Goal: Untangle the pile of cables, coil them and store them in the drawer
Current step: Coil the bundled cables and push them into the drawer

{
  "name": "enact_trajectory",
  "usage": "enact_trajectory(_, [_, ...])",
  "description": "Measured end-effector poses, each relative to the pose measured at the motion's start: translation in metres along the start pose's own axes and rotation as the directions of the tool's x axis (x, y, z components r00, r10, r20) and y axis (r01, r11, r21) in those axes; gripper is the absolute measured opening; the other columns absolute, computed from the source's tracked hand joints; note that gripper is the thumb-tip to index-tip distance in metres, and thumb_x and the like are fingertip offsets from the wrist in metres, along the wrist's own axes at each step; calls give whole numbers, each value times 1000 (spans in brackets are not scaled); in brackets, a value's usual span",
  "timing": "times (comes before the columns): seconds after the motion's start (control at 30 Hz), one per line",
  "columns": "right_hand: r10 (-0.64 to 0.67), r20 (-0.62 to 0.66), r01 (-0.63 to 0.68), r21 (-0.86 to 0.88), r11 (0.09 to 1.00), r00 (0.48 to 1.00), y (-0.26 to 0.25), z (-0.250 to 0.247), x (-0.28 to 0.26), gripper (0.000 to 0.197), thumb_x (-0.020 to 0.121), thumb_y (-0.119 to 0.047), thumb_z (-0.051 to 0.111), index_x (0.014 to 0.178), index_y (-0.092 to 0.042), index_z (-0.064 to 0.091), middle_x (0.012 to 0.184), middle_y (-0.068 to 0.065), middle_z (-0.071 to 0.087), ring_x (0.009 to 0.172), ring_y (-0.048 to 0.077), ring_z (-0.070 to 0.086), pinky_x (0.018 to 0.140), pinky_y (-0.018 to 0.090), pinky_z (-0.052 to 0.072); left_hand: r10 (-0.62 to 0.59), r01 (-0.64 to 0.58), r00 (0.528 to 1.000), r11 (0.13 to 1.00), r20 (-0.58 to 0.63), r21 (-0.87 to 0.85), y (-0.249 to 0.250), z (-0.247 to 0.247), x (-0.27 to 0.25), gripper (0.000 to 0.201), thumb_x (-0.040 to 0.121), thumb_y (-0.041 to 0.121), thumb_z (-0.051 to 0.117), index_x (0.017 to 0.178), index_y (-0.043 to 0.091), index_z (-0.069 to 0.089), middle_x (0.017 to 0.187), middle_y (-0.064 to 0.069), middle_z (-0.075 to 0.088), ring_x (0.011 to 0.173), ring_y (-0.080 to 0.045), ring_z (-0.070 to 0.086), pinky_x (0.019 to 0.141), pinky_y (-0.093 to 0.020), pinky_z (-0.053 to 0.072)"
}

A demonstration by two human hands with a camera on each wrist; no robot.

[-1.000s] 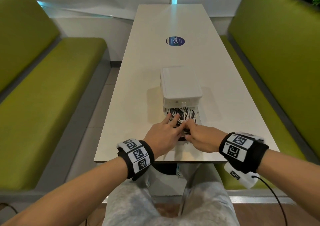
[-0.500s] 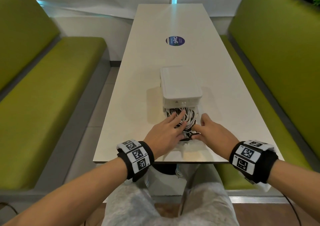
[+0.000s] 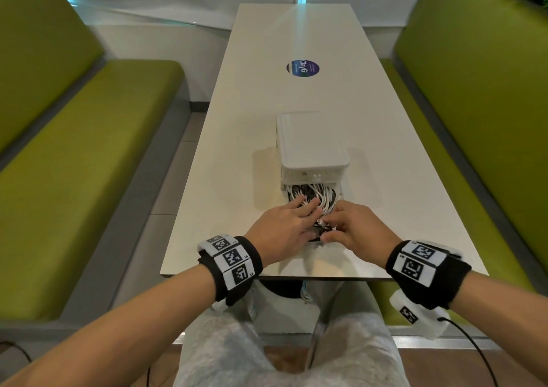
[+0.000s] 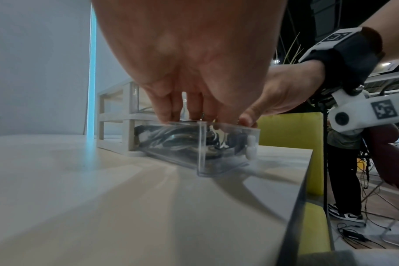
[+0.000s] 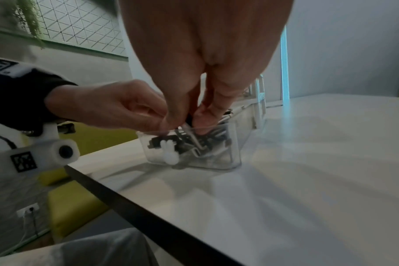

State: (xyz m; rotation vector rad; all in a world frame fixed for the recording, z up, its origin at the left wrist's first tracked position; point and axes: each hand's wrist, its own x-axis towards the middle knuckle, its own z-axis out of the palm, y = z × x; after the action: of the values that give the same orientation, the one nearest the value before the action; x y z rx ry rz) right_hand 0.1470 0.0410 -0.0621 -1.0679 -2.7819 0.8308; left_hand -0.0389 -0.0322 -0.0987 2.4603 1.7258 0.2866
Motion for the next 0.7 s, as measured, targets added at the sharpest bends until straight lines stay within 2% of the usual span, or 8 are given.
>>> enact_trajectory(0.13, [-5, 27, 9, -132, 991, 1000, -9, 5, 11, 20, 88, -33, 66, 87, -16, 75, 87, 3, 62, 81, 18, 57, 69, 27, 39, -25, 23, 1000, 998, -18, -63, -1, 0, -4, 55, 100, 30, 48, 150, 16, 32, 157, -3, 31, 146, -26, 24, 113, -36, 32])
enact_trajectory(0.23, [-30, 22, 32, -104, 994, 999, -17, 9, 15, 24, 88, -33, 66, 85, -11, 75, 89, 2, 67, 84, 17, 59, 69, 23, 37, -73, 70, 997, 988, -13, -137, -2, -3, -4, 56, 101, 32, 43, 153, 21, 26, 157, 1, 30, 147, -22, 23, 111, -37, 34])
enact_trajectory(0.3, [-34, 22, 36, -93, 995, 999, -21, 10, 18, 26, 89, -33, 66, 86, -9, 74, 89, 3, 65, 80, 14, 55, 60, 15, 30, -56, 55, 998, 993, -9, -101, -2, -2, -4, 55, 99, 36, 32, 151, 18, 32, 156, -1, 32, 146, -25, 26, 110, -39, 36])
enact_trajectory(0.37, [-15, 44, 21, -128, 992, 999, -24, 11, 20, 23, 88, -31, 67, 87, -9, 73, 87, 3, 64, 77, 13, 52, 57, 16, 28, -50, 51, 999, 996, 13, -77, 0, -1, -5, 62, 94, 40, 22, 147, 14, 40, 154, -4, 37, 143, -29, 32, 109, -40, 39])
enact_trajectory(0.5, [76, 24, -75, -67, 995, 997, -14, 8, 14, 22, 84, -34, 71, 71, -20, 61, 64, -7, 57, 64, 13, 52, 54, 18, 32, -15, 18, 998, 998, -56, 58, 10, 0, -8, 53, 95, 36, 30, 129, 10, 61, 138, -7, 58, 129, -28, 52, 104, -32, 43])
enact_trajectory(0.53, [80, 29, -79, -36, 996, 996, -10, 6, 12, 22, 84, -34, 72, 72, -19, 62, 64, -7, 60, 63, 13, 54, 56, 18, 36, 7, 3, 997, 992, -82, 124, 13, -3, -7, 49, 94, 35, 33, 123, 12, 67, 130, -5, 64, 123, -24, 58, 103, -28, 41])
enact_trajectory(0.6, [52, 42, -53, 26, 998, 998, -4, -1, 8, 11, 86, -27, 71, 80, -18, 71, 70, -5, 67, 65, 11, 58, 60, 20, 41, 12, 11, 991, 985, -131, 172, 16, -7, -6, 46, 94, 36, 35, 116, 17, 71, 123, -3, 68, 117, -20, 62, 103, -27, 35])
enact_trajectory(0.7, [-81, 71, 81, 11, 997, 994, 0, -1, 5, 10, 88, -15, 66, 90, -16, 77, 85, -4, 71, 72, 9, 59, 67, 12, 39, -53, 55, 994, 998, -98, 14, 15, 2, -6, 47, 98, 38, 33, 129, 20, 62, 136, -6, 59, 127, -29, 54, 98, -33, 48])
